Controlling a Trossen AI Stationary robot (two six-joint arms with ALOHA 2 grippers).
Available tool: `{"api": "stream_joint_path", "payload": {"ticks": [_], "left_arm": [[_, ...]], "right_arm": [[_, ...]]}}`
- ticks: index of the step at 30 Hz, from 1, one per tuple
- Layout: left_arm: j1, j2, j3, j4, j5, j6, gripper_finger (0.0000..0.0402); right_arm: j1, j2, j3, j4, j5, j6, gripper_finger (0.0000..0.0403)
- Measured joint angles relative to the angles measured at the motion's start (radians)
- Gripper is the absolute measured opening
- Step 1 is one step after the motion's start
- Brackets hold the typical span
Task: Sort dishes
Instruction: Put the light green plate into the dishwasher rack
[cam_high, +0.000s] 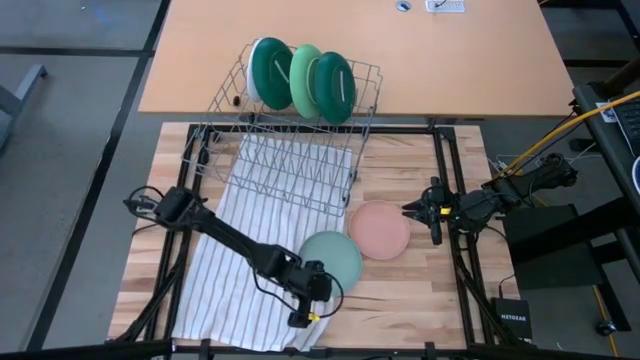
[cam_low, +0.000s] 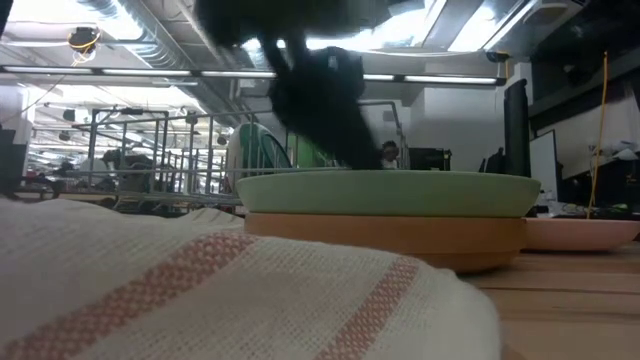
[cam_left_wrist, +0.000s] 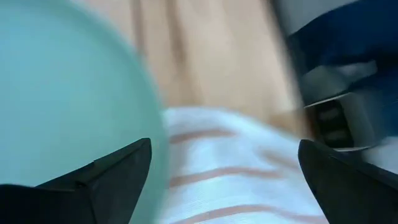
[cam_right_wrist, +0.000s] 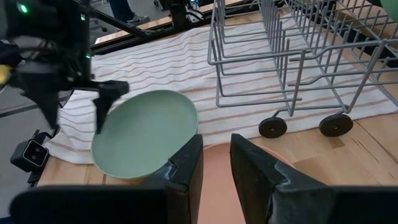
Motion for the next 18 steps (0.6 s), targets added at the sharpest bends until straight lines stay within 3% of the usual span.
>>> {"api": "stream_joint_path", "payload": {"ticks": [7, 18], "left_arm": [[-0.012, 0.011, 0.000, -0.082, -0.235, 0.069, 0.0390], [-0.011, 0.028, 0.000, -0.138, -0.259, 0.121, 0.0390]], "right_arm": [[0.000, 0.000, 0.000, 0.009, 0.030, -0.007, 0.0085], [0.000, 0.000, 0.000, 0.034, 0.107, -0.008, 0.0085]]}}
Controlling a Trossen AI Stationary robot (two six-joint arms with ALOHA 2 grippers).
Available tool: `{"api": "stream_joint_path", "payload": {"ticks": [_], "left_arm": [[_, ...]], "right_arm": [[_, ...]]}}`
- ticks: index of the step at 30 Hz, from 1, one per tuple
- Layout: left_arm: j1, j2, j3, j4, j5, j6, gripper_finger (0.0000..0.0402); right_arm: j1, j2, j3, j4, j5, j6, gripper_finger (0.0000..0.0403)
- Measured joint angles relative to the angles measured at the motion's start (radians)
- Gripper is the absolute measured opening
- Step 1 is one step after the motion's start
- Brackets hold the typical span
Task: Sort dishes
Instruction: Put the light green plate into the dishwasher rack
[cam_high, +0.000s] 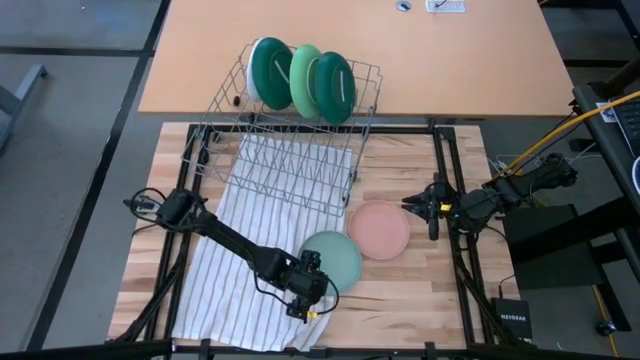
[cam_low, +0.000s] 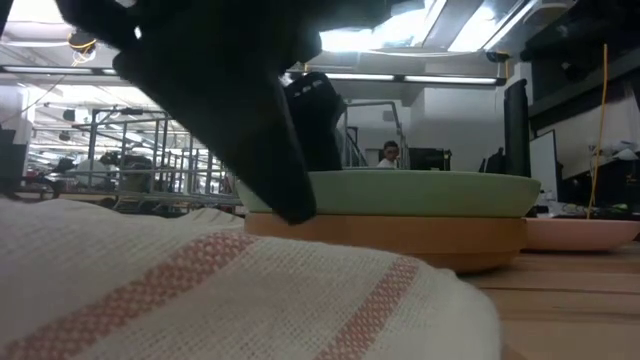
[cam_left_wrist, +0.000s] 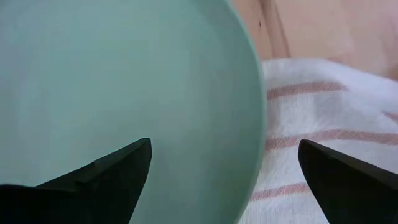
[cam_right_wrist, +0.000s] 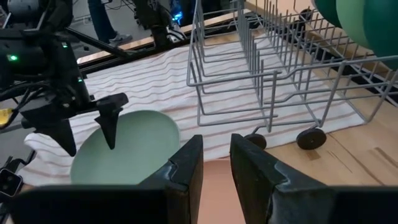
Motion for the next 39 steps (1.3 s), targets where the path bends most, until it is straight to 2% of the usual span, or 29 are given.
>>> {"api": "stream_joint_path", "payload": {"ticks": [6, 15, 27, 36, 39], "left_arm": [[0.002, 0.000, 0.000, 0.001, 0.000, 0.032, 0.0374], [0.017, 0.000, 0.000, 0.001, 0.000, 0.023, 0.0263], [0.043, -0.001, 0.000, -0.017, 0.016, 0.027, 0.0153], [0.040, -0.002, 0.001, -0.005, 0.065, -0.002, 0.0022], [0.039, -0.005, 0.002, 0.005, 0.065, -0.035, 0.0010]], "right_arm": [[0.000, 0.000, 0.000, -0.001, 0.007, 0.000, 0.0085], [0.000, 0.000, 0.000, -0.001, 0.007, 0.000, 0.0085], [0.000, 0.000, 0.000, -0.001, 0.006, 0.000, 0.0085], [0.000, 0.000, 0.000, -0.001, 0.006, 0.000, 0.0085], [0.000, 0.000, 0.000, -0.002, 0.006, 0.000, 0.0085]]}}
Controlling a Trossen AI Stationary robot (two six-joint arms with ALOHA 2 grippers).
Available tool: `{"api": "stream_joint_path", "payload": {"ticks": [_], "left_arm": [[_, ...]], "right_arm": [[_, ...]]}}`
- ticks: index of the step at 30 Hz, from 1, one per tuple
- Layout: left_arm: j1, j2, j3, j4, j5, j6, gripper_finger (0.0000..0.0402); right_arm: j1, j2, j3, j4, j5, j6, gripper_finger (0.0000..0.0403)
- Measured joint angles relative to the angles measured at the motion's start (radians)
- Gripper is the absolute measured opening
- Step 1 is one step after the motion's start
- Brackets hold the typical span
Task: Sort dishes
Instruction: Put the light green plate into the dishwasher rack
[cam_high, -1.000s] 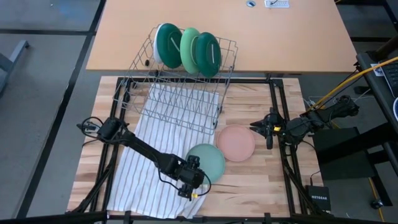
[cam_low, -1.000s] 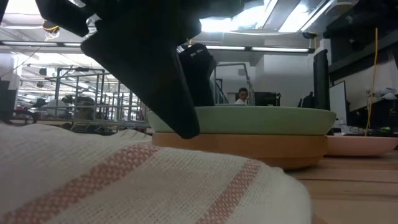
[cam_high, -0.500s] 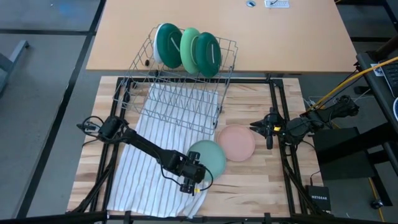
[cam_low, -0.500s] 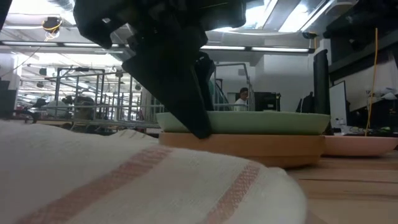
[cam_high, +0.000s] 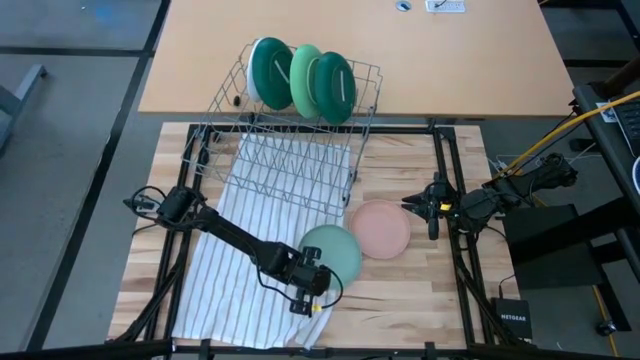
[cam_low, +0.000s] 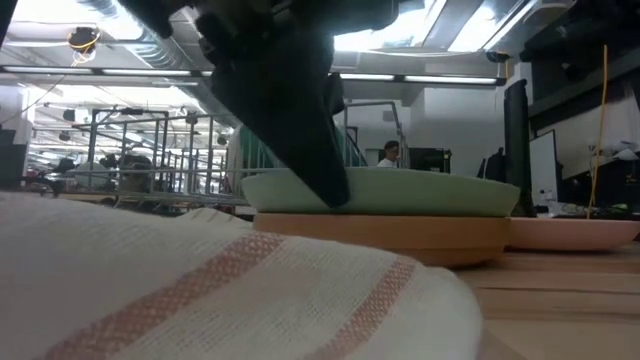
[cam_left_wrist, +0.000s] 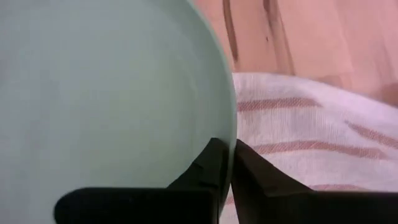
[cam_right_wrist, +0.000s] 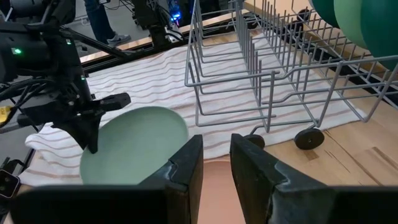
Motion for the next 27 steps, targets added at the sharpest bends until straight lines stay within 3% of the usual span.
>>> {"api": "stream_joint_path", "payload": {"ticks": [12, 27], "left_arm": [[0.002, -0.021, 0.003, 0.147, 0.058, -0.080, 0.0006], [0.003, -0.205, 0.008, 0.348, 0.135, -0.171, 0.0001]], "right_arm": [[0.000, 0.000, 0.000, -0.007, 0.000, 0.000, 0.0085], [0.000, 0.000, 0.000, -0.017, 0.000, 0.000, 0.0085]]}}
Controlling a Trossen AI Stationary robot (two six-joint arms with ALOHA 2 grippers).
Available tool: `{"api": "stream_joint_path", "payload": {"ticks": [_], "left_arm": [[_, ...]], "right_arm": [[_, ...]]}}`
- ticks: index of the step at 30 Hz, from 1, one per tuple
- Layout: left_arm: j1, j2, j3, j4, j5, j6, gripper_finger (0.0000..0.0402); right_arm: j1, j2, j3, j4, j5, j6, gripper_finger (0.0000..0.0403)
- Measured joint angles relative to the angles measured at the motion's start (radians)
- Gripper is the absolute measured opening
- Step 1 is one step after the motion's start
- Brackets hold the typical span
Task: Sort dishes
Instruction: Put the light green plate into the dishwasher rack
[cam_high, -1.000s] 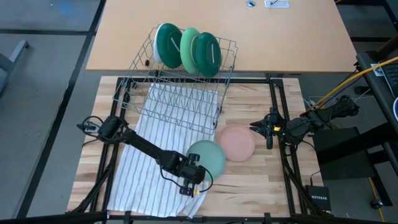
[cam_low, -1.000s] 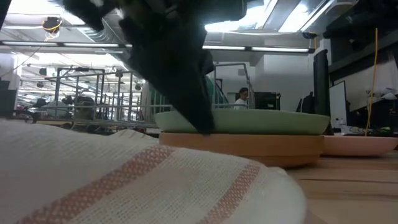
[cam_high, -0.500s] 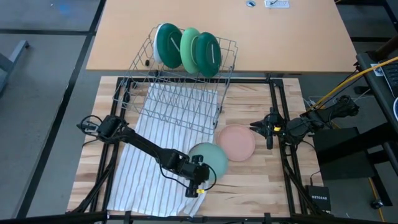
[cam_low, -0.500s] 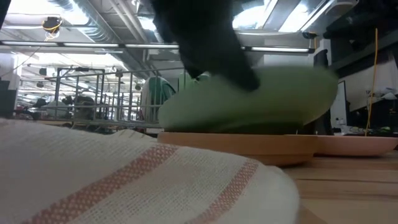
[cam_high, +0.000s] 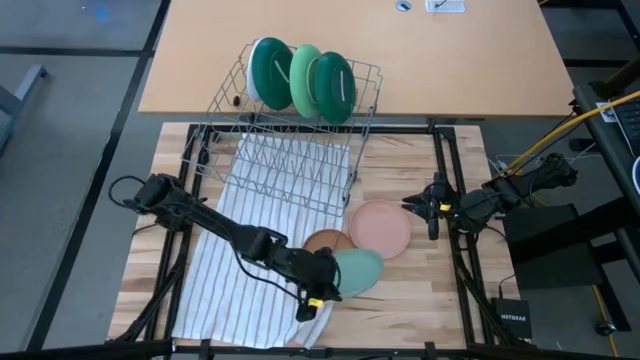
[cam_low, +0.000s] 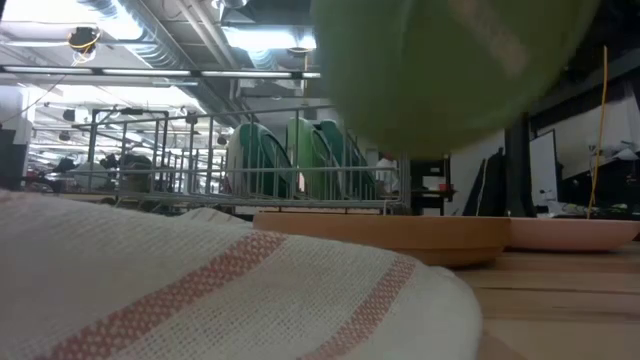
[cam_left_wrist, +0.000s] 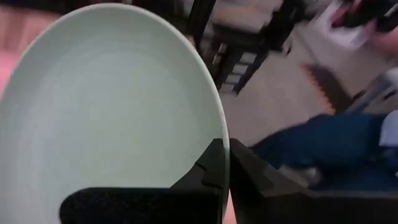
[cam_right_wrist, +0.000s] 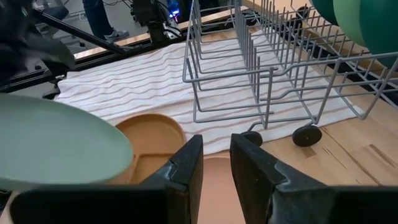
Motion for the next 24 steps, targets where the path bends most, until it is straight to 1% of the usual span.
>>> {"api": "stream_joint_path", "payload": {"ticks": [7, 12, 15, 21, 24], "left_arm": [[0.017, -0.108, 0.000, 0.109, -0.010, -0.002, 0.0001], [0.065, -0.173, 0.000, 0.217, -0.070, -0.004, 0.0001], [0.120, -0.211, 0.000, 0.225, -0.074, -0.001, 0.0000], [0.267, -0.238, 0.000, 0.231, -0.072, -0.001, 0.0000], [0.355, -0.239, 0.000, 0.227, -0.028, -0.049, 0.0000]], "right_arm": [[0.000, 0.000, 0.000, 0.000, 0.000, 0.000, 0.0085], [0.000, 0.000, 0.000, 0.000, 0.000, 0.000, 0.0085], [0.000, 0.000, 0.000, -0.001, 0.000, 0.000, 0.0085], [0.000, 0.000, 0.000, -0.009, 0.000, 0.000, 0.0085], [0.000, 0.000, 0.000, -0.011, 0.001, 0.000, 0.0085]]}}
